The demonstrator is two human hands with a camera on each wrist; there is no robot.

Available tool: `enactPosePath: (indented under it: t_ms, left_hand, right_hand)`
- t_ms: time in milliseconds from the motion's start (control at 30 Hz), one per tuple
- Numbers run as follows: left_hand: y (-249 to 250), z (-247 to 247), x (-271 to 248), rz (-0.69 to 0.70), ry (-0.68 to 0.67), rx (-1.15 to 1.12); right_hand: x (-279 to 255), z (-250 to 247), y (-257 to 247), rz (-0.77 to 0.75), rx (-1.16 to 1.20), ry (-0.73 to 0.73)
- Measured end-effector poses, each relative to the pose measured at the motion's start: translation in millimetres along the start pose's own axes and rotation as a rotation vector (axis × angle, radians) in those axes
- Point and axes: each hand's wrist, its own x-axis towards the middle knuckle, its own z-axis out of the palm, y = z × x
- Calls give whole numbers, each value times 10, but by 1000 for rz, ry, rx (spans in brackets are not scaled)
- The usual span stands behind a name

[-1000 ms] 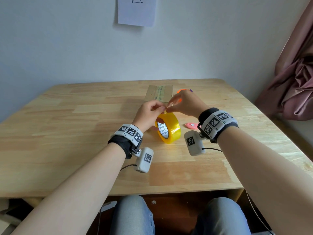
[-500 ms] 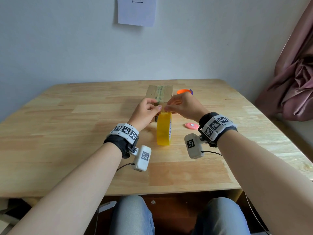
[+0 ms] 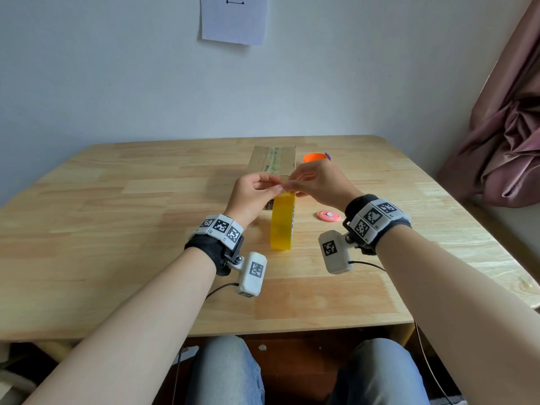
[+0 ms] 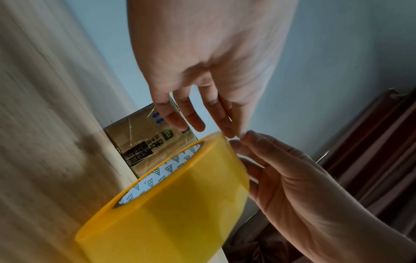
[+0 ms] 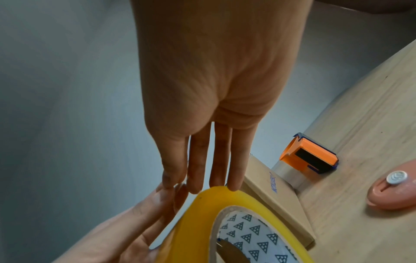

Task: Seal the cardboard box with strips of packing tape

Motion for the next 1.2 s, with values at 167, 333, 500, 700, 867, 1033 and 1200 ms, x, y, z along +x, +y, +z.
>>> enactPosePath:
  t_ms: [167, 333, 500, 700, 867, 1033, 1200]
  left_hand:
    - [26, 31, -19, 5, -20, 4]
    - [14, 50, -40, 11, 4, 9]
    - [16, 35, -27, -1, 44, -10]
    - [47, 18, -28, 68, 29, 77]
    - [73, 23, -45, 110, 25, 166]
    - [53, 53, -3, 145, 55, 310]
    - [109, 74, -9, 69, 17, 275]
  right_hand:
    - [-11, 8, 27, -7, 30, 8]
    - [-17, 10, 43, -6, 39, 15]
    - [-20, 0, 64, -9, 42, 21]
    - [-24, -4, 46, -20, 45, -3]
    - [-8, 8, 59, -13, 16, 12]
    - [-8, -4, 40, 18, -29, 17]
    - [-13, -45, 19, 58, -111, 58]
